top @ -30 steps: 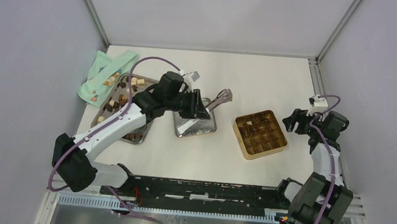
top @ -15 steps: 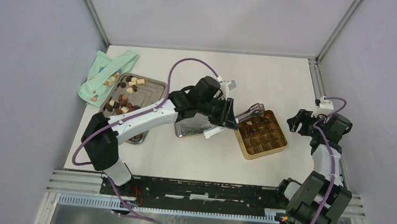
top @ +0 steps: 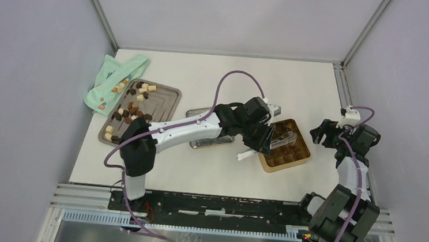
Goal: Pack the chocolate
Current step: Place the fake chocolate in the packing box.
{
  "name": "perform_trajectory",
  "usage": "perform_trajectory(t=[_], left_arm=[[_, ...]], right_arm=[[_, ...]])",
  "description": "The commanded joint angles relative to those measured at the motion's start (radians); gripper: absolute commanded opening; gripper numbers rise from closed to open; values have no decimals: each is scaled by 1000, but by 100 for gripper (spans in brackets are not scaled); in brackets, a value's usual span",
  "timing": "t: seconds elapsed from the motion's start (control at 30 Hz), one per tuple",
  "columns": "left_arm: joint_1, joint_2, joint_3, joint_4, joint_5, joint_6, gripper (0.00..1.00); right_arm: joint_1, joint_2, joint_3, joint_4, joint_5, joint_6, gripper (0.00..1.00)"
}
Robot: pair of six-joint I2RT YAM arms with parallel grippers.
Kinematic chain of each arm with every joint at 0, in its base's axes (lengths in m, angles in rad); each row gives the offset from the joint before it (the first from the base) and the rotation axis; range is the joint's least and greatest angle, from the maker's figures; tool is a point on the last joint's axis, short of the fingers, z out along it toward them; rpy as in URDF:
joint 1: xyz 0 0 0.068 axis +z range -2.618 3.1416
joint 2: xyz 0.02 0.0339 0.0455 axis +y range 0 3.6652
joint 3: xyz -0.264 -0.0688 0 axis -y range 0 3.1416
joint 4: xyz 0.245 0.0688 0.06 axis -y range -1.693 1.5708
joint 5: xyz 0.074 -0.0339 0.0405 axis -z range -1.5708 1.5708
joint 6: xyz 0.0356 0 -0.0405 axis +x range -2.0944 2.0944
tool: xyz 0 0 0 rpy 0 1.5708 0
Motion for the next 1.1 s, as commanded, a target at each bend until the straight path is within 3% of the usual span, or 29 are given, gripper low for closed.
perform_trajectory(t=[0.0,0.47,1.07], left_arm=[[-6,5,72,-38,-74,72,2],[-9,56,130,-94,-133,94,4],[-9,87,196,-143,-165,97,33]], right_arm=[[-6,-3,-4,50,-15,10,74],[-8,-9,-10,60,-28,14,74],[-8,-16,-14,63,-41,17,74]])
